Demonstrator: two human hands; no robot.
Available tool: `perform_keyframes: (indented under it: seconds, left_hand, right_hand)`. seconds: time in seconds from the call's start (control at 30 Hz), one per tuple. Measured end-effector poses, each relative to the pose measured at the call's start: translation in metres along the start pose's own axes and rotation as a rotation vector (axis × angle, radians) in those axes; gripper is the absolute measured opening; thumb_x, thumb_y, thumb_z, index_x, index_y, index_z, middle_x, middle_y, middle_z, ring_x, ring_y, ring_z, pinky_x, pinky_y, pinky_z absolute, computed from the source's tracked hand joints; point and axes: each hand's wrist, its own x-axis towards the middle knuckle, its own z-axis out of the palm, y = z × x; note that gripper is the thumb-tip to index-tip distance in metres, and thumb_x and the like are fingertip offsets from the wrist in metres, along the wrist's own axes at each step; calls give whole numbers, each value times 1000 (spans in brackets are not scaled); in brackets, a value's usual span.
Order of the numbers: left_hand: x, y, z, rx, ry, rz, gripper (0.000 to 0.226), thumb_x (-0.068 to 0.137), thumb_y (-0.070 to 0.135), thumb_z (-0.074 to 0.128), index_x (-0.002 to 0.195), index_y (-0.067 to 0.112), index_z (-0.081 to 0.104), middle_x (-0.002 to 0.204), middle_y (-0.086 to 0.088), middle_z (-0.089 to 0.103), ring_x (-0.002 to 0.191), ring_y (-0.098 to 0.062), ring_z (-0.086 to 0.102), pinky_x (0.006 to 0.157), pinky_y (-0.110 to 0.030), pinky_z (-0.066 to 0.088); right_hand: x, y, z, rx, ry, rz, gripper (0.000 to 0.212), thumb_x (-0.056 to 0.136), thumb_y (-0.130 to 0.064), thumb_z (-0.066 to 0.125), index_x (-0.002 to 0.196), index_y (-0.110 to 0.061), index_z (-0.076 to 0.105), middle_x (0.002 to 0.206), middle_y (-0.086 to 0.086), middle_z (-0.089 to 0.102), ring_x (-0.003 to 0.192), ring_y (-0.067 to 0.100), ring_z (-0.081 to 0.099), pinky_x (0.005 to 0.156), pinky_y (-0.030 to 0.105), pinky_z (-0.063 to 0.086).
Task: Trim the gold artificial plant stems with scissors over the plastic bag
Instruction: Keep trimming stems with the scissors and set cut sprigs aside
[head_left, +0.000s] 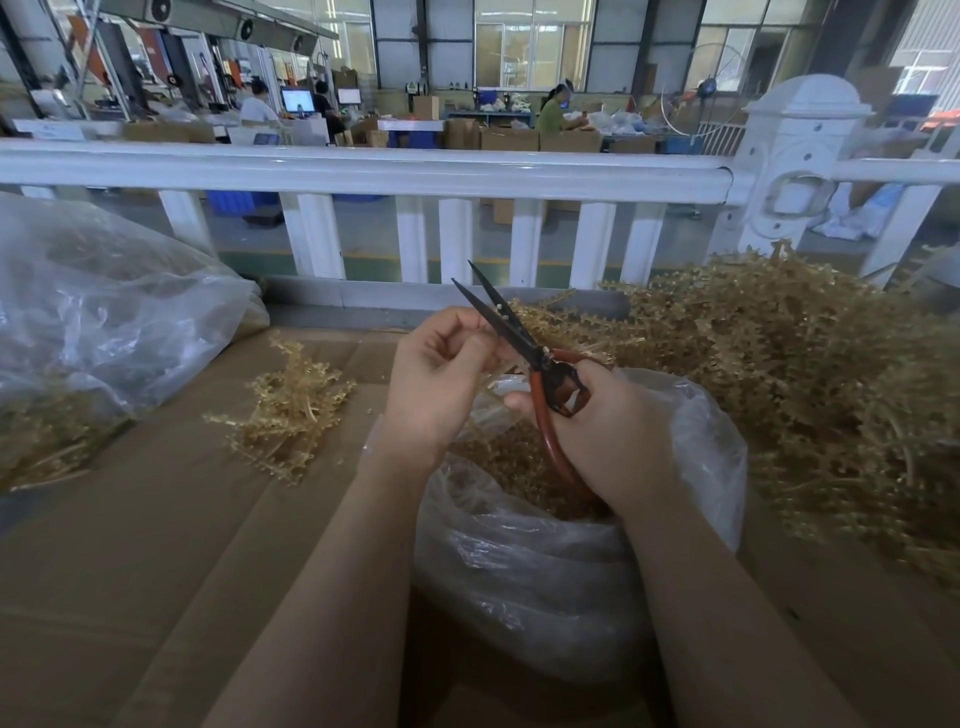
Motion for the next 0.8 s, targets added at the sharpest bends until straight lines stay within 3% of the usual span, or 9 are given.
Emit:
perform_keyframes:
  seconds: [0.27,0.57,0.8]
  left_hand:
    - [-1,2,0,20,9,25,17,98,-2,49,89,8,59,61,7,68,60,-4,65,63,-13,50]
    - [0,-2,-1,38,1,67,10,96,-6,50,96,-8,60,63,8,68,60,-5,63,62,-15,50]
    - [1,-2,-1,61,-38,63,14,97,-2,49,100,-1,62,74,1,71,64,-10,64,64,-16,51]
  right_hand:
    - [1,-1,-1,-22,-14,-5,67,67,-88,52,76,-24,64,66,-12,62,65,2,59,62,24,52]
    - [-1,-2,-1,-13,-16,-12,60,68,-86,55,77,-28,62,65,-16,60,64,-3,57,56,11,41]
    - [0,-3,-2,-5,-45,11,65,68,-86,56,79,-22,64,68,-9,65,65,4,61,62,26,54]
